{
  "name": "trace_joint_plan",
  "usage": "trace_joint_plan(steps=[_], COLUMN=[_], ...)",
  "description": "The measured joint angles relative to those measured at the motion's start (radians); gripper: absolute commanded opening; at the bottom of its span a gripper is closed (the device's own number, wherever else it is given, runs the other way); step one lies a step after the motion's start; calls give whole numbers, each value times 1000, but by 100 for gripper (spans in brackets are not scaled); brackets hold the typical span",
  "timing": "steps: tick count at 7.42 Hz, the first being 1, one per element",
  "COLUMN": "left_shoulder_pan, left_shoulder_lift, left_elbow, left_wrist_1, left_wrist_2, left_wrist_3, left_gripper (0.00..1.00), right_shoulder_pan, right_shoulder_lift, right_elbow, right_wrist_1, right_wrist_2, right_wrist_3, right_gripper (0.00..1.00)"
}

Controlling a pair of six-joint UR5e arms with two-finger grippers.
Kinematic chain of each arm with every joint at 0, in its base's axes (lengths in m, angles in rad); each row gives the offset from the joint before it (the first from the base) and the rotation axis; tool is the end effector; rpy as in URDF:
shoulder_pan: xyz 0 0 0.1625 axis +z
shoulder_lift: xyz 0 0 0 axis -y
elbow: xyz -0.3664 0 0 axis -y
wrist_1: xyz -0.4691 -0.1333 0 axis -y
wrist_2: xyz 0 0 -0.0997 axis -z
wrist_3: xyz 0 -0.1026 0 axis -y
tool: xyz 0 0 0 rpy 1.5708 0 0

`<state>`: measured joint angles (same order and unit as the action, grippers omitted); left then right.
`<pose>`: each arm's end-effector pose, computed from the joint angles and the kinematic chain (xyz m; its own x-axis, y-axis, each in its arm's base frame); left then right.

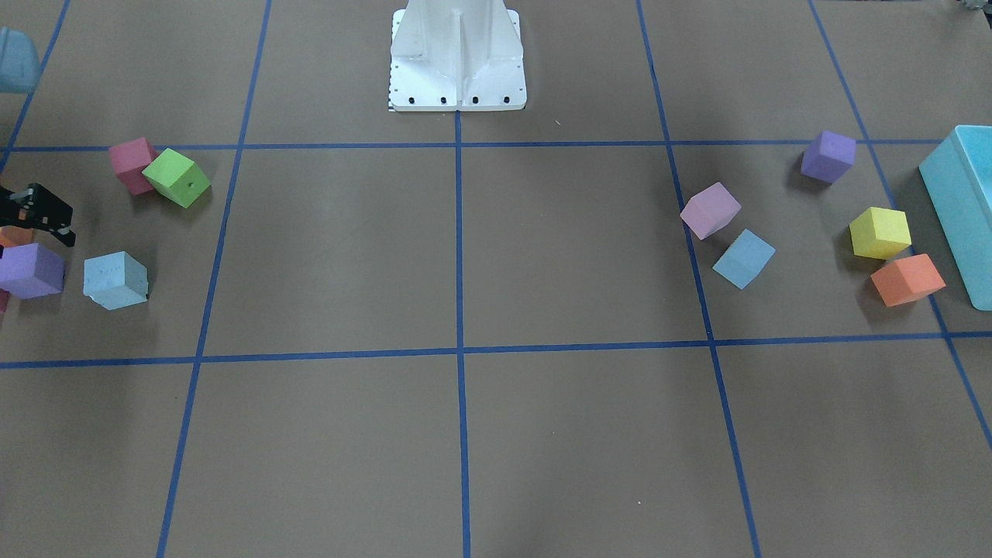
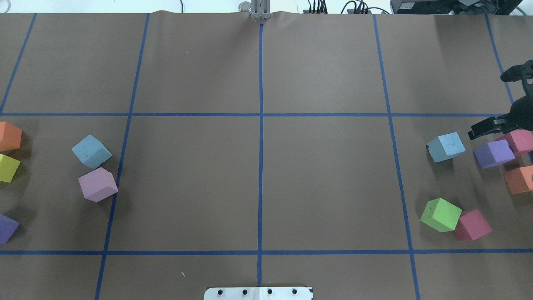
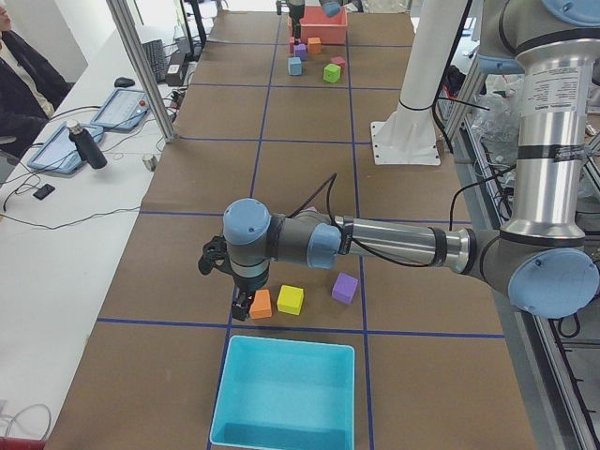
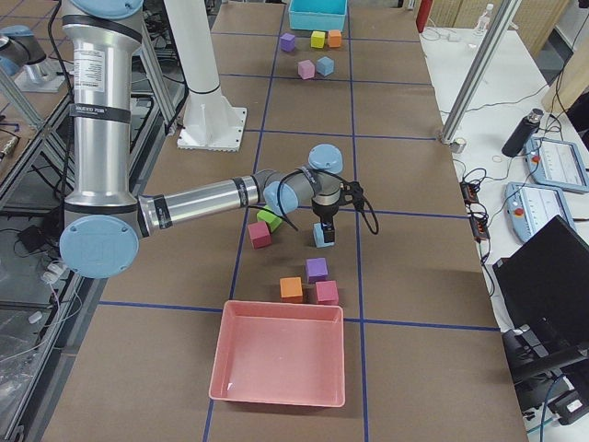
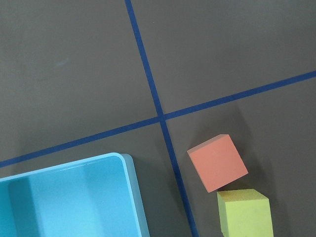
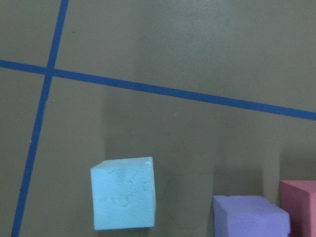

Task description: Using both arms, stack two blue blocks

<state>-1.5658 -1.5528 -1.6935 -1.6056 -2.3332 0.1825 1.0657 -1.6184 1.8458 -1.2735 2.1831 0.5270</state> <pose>-0.0596 -0.5693 0.5394 0.7098 0.2777 -0.6474 -0.1360 0.9557 0.2609 -0.2098 -0.5330 0.4454 0.7092 -0.1791 0.6819 0.0719 0.9805 0.1828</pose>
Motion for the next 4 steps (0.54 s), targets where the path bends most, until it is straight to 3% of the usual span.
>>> trace_joint_plan(steps=[4], left_shoulder_pan=[0], left_shoulder_lift=[0], left_elbow=[0], left_wrist_1=[1], left_wrist_2=[0], left_wrist_3=[0], left_gripper=[98], right_shoulder_pan=[-107], right_shoulder_lift=[59], right_elbow=[-62], right_wrist_1=[12], right_wrist_2=[-65], right_wrist_3=[13], right_gripper=[100])
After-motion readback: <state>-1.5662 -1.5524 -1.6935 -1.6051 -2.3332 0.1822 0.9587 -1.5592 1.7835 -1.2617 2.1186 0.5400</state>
